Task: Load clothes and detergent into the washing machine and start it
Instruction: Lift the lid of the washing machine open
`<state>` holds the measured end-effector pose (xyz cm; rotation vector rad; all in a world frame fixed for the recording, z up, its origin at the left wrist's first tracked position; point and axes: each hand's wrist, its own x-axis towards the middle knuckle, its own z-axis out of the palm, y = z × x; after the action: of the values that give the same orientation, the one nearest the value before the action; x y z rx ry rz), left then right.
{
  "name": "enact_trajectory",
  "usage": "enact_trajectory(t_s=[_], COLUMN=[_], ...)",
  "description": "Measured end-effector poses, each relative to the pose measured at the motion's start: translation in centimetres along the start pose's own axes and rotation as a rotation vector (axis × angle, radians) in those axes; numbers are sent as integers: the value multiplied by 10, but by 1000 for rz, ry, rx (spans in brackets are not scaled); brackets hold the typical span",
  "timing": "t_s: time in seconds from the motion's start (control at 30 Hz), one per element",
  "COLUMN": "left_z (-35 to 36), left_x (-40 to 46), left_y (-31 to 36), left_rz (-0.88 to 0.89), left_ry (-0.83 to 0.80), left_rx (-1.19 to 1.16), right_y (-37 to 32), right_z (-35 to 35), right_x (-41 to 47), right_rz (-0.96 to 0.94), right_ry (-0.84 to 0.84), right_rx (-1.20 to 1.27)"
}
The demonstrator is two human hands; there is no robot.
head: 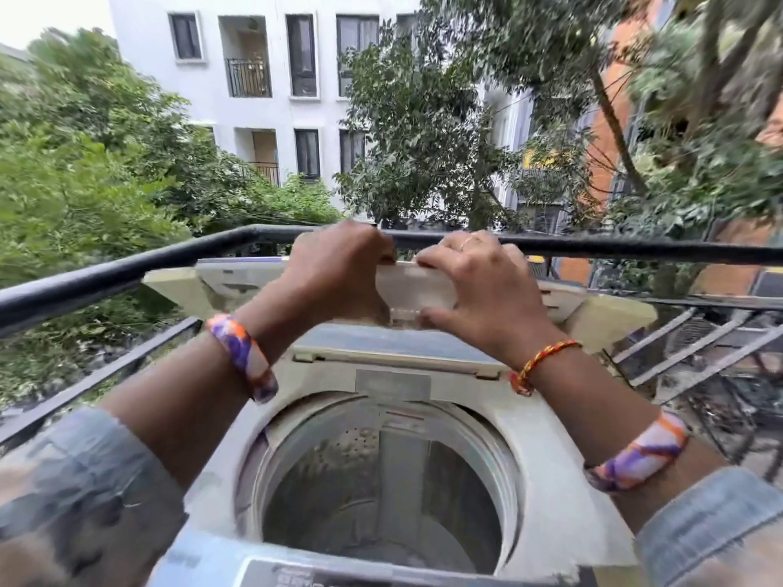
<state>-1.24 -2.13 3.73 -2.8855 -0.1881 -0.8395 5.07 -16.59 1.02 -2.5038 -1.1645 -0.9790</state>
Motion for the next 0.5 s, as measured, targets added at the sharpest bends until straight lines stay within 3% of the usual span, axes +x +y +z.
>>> enact_trajectory(t_s=[0.13,0.3,0.4,0.5], left_z=[8,38,57,74], left_x=[18,37,53,75], left_y=[-10,-25,-30,-34], left_rz=[-29,-20,3,5], left_ry=[106,214,240,279], left_rx=[-130,-249,-155,-134], right_y=[13,20,27,38], right_z=[15,43,52,60], right_x=[12,34,52,68], right_rz=[41,71,94,118], right_ry=[254,419,411,294], right_rx=[-65,-109,-100,-136])
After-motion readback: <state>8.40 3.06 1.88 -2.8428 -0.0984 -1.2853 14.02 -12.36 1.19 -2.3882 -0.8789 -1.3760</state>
